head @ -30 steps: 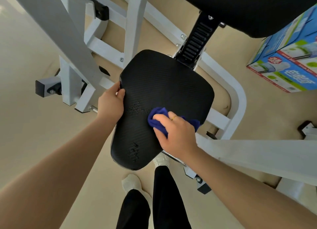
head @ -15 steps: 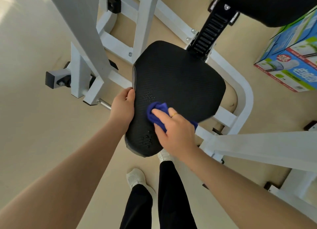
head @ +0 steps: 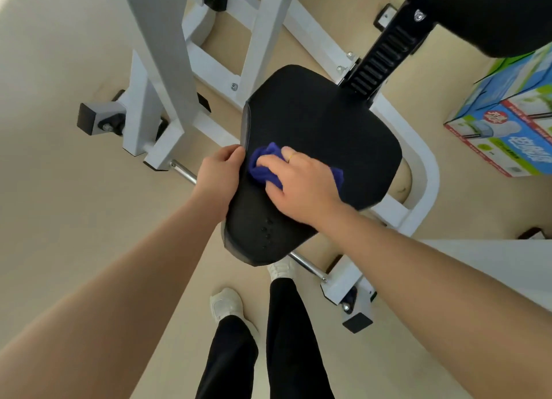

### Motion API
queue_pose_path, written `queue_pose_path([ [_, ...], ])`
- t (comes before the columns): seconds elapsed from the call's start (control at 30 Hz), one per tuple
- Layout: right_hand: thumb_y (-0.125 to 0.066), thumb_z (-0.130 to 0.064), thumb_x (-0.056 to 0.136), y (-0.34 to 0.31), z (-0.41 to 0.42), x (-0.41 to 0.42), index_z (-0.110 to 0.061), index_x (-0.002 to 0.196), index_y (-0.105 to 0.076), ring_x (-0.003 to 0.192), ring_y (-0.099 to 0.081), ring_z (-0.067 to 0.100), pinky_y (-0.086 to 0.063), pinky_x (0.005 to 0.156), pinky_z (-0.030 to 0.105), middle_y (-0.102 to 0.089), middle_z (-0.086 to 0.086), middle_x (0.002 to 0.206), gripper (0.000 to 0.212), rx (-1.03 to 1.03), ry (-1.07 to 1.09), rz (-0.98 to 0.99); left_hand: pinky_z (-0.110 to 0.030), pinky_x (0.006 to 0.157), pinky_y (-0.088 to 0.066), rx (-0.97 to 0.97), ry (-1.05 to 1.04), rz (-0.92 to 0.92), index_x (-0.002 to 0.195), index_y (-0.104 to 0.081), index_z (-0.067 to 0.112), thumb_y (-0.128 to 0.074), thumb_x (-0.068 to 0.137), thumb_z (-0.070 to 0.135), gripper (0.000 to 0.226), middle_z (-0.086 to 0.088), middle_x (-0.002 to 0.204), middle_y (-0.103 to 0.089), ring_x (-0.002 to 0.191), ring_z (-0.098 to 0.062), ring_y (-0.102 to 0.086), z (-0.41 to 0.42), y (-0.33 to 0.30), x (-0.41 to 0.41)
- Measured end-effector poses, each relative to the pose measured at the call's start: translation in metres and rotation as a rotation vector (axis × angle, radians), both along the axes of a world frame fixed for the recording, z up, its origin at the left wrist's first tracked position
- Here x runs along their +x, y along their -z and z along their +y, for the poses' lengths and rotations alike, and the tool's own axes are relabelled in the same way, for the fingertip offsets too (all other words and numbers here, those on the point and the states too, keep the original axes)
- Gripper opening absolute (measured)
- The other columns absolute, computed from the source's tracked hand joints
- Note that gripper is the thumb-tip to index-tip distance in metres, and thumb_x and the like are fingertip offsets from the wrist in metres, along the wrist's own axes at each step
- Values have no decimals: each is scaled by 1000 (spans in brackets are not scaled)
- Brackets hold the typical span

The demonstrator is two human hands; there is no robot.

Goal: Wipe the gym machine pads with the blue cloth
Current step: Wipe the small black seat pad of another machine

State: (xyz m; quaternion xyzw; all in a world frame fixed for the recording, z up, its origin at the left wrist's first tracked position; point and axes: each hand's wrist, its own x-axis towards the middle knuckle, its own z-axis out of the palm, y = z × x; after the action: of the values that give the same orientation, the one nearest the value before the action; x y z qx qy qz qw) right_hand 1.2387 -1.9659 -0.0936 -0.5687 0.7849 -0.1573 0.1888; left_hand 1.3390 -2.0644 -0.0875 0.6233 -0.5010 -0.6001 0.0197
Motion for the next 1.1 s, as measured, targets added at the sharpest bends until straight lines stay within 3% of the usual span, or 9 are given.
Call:
queue_pose_path([
  [0.07,-49,-27,91,15,-23,-29,-22,125,-54,99,-56,29,-45,73,38,-56,10,112,34,112,112,45,-30,78,-51,151,-124,64,94,-68,26,-50,91,29,19,3,98,-67,89,-14,-61,0,0,3],
  [0.17,-46,-29,94,29,-53,-46,-22,128,-48,100,-55,26,-47,73,39,-54,8,114,34,190,461,51,-40,99,-40,349,-245,149,111,-66,25,-47,88,45,36,6,117,-63,112,-15,-54,1,2,10],
  [0.3,-51,-30,90,9,-51,-6,-25,122,-54,94,-57,24,-50,72,38,-56,7,110,32,119,185,10,-40,111,-32,366,-361,271,127,-56,17,-27,92,58,62,-3,128,-60,119,-19,-54,-6,7,16],
  [0.43,-60,-29,80,-8,-39,22,-27,109,-66,89,-59,26,-45,68,35,-61,7,100,30,2,-240,-92,-38,104,-41,413,-510,378,135,-48,18,-17,87,70,77,-7,129,-59,114,-23,-57,-8,10,19],
  [0.63,-47,-29,90,16,-96,-26,-31,127,-54,105,-55,23,-47,80,35,-57,5,118,38,83,177,-65,-40,109,-35,404,-490,422,138,-40,17,-10,88,70,80,-11,119,-64,113,-22,-58,-8,10,25],
  [0.8,-56,-31,80,-16,-52,41,-30,102,-67,88,-59,22,-41,63,31,-63,1,94,25,52,-285,-84,-32,80,-51,423,-690,376,129,-52,18,-22,87,70,73,-6,102,-66,89,-22,-64,2,8,29],
  [0.93,-55,-28,83,-14,-50,11,-32,110,-65,95,-59,20,-46,75,33,-63,0,104,29,148,-243,-214,-38,104,-40,420,-691,411,140,-40,18,-19,89,68,75,-3,142,-46,123,-23,-51,5,9,45],
  [1.03,-50,-27,86,2,-64,-13,-31,116,-61,96,-58,24,-45,76,32,-61,3,107,32,123,47,-85,-35,115,-25,358,-581,376,141,-39,18,-10,92,64,73,0,147,-40,134,-17,-39,9,9,46],
  [1.1,-50,-27,85,2,-60,-4,-29,113,-62,91,-59,25,-46,74,33,-62,4,103,31,96,51,-56,-34,117,-20,318,-526,347,141,-39,19,-8,92,63,73,3,150,-36,138,-13,-32,12,7,42],
])
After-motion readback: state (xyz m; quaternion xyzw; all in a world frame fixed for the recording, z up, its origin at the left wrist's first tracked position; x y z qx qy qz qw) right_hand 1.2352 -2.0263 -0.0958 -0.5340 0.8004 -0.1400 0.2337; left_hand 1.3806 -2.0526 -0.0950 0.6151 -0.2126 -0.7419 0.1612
